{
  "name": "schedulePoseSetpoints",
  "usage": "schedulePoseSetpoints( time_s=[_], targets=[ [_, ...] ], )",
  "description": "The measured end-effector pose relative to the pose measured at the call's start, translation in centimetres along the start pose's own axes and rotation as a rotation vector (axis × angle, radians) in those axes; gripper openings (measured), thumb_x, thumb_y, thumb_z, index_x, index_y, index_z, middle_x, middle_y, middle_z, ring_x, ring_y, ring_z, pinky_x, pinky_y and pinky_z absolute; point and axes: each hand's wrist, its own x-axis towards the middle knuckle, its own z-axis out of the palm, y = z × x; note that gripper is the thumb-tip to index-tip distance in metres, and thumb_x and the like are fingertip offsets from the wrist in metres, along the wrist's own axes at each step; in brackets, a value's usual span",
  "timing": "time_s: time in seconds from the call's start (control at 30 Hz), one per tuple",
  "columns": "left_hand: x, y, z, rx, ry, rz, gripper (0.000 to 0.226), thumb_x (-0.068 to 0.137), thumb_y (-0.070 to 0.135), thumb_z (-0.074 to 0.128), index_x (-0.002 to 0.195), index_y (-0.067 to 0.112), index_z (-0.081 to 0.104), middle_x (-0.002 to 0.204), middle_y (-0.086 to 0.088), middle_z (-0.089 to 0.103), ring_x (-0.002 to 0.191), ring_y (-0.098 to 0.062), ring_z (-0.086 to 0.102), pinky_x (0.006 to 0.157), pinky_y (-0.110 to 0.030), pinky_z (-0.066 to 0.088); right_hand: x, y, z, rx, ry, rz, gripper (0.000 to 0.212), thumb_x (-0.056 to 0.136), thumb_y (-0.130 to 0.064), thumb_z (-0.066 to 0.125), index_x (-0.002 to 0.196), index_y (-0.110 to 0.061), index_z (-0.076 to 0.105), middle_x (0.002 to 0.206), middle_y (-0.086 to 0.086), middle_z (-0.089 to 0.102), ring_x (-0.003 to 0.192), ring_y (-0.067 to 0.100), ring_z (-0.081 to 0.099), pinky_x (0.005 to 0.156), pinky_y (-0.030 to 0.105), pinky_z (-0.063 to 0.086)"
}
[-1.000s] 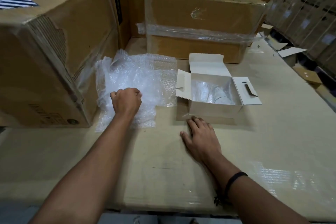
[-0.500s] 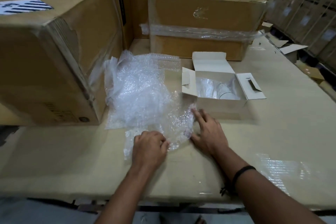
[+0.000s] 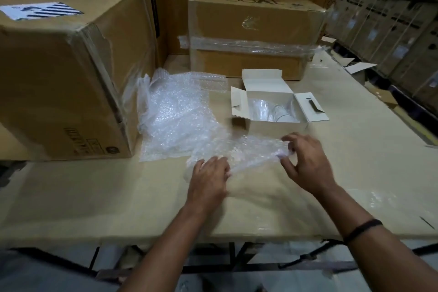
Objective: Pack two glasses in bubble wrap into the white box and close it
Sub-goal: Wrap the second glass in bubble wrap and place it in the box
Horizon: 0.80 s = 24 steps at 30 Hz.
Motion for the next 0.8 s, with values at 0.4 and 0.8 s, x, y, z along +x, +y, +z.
schedulePoseSetpoints(
  time_s=[0.4, 0.8],
  targets=[
    [1.8, 3.2, 1.8, 0.006, -0.262, -0.054, 0.018, 0.092, 0.051, 0.049, 0.087, 0.034, 0.053, 0.108, 0.013, 0.061, 0.114, -0.011, 0.049, 0.100, -0.039, 0.031, -2.2, 4.7, -4.5, 0.054, -0.595, 0.382, 0.079, 0.077, -0.084, 0.027, 0.116, -0.028, 0.067, 0.126, -0.009, 0.063, 0.115, 0.014, 0.058, 0.101, 0.037, 0.040],
    [-1.1, 1.8, 1.5, 0.307, 0.020, -0.704, 0.074, 0.081, 0.069, 0.049, 0.139, 0.025, 0.044, 0.153, -0.006, 0.031, 0.140, -0.029, 0.016, 0.109, -0.050, 0.009, -2.9, 3.2, 0.6, -0.132, -0.958, 0.386, 0.109, 0.074, -0.088, 0.014, 0.154, -0.018, -0.013, 0.160, 0.012, -0.020, 0.147, 0.027, -0.020, 0.116, 0.052, -0.012]
  ],
)
